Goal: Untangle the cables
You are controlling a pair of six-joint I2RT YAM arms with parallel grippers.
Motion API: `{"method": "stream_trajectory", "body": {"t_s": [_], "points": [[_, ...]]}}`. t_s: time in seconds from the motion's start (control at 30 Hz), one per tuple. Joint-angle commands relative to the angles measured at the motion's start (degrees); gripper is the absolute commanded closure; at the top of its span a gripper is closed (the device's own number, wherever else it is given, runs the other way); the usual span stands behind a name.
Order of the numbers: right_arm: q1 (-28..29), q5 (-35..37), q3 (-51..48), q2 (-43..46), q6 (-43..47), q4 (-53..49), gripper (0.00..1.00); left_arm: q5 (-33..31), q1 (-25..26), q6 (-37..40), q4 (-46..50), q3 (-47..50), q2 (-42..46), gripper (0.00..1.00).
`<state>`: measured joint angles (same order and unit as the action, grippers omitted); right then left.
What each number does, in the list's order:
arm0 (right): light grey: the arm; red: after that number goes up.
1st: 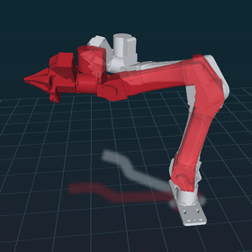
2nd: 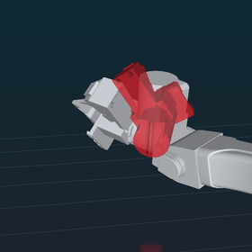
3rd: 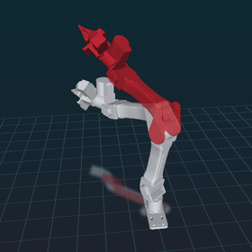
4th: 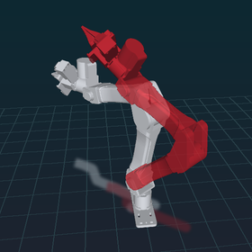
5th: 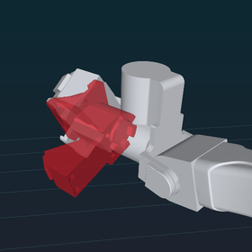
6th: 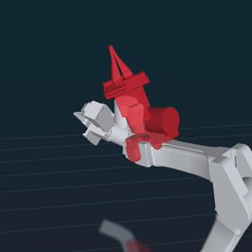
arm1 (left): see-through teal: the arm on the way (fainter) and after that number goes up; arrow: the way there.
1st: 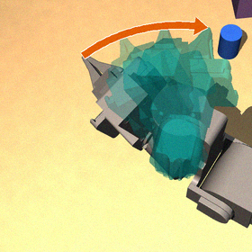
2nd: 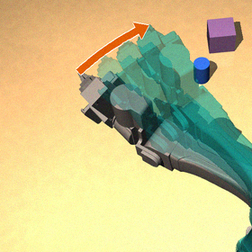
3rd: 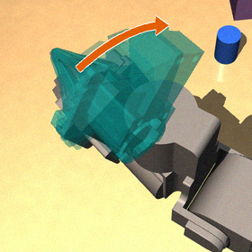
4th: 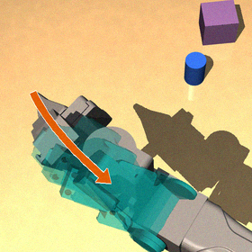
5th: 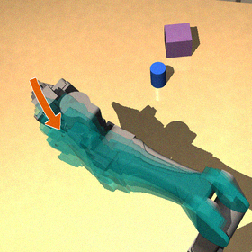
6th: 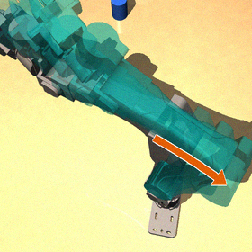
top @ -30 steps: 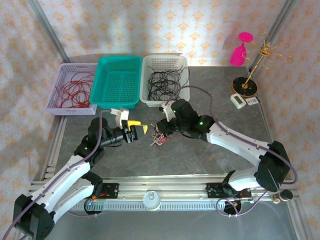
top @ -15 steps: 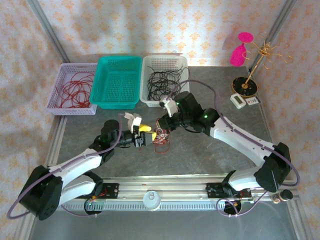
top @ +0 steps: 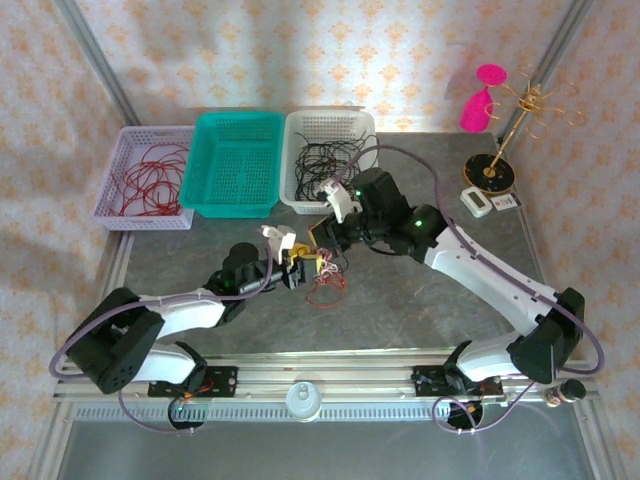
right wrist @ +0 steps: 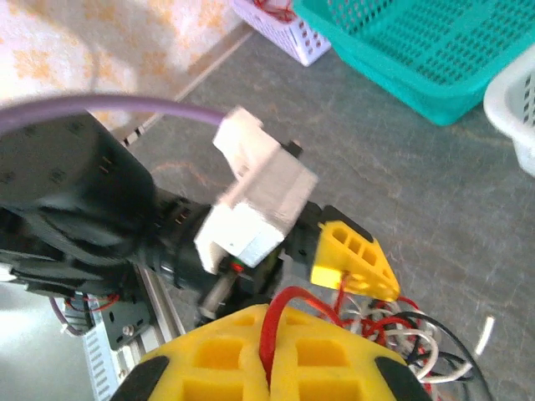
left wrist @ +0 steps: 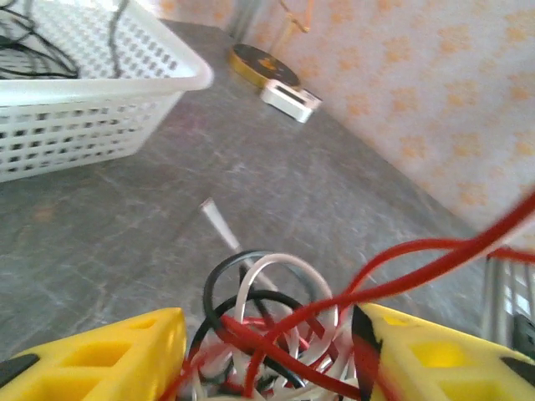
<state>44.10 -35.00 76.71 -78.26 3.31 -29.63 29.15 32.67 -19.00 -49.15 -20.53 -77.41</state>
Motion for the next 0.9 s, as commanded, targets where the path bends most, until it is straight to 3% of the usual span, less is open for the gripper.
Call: {"method": "stream_trajectory", "body": {"t_s": [0.0,0.13,0.33,0.5,0.6,0.77,0.87], "points": [[0.96,-1.41,6.00,1.32,0.32,0.10,1.00,-9.68,0.30,-2.53,-5.41,0.93,-2.05,0.53],[1.78,0.72,10.04,2.95,-0.36,0.01,1.00,-13.69,0.38,-3.18,-4.29,2.96,-1.31,0.57],[1.78,6.84,15.04,5.53,-0.70,1.26,1.00,-12.93,0.55,-3.08,-3.11,5.23,-0.67,0.52],[1.78,7.93,16.75,6.63,-3.23,4.22,1.00,-12.97,0.73,-5.06,-6.12,7.19,-1.26,0.53],[1.77,7.91,18.45,6.98,-4.47,5.81,1.00,-14.60,0.73,-6.23,-6.94,8.26,-1.59,0.63],[1.78,8.28,21.90,6.88,-6.66,7.30,1.00,-14.42,0.76,-7.29,-7.85,9.27,-1.29,0.71],[1.78,9.93,22.44,7.05,-8.46,8.18,1.00,-14.61,0.82,-8.12,-6.22,10.13,1.33,0.69]]}}
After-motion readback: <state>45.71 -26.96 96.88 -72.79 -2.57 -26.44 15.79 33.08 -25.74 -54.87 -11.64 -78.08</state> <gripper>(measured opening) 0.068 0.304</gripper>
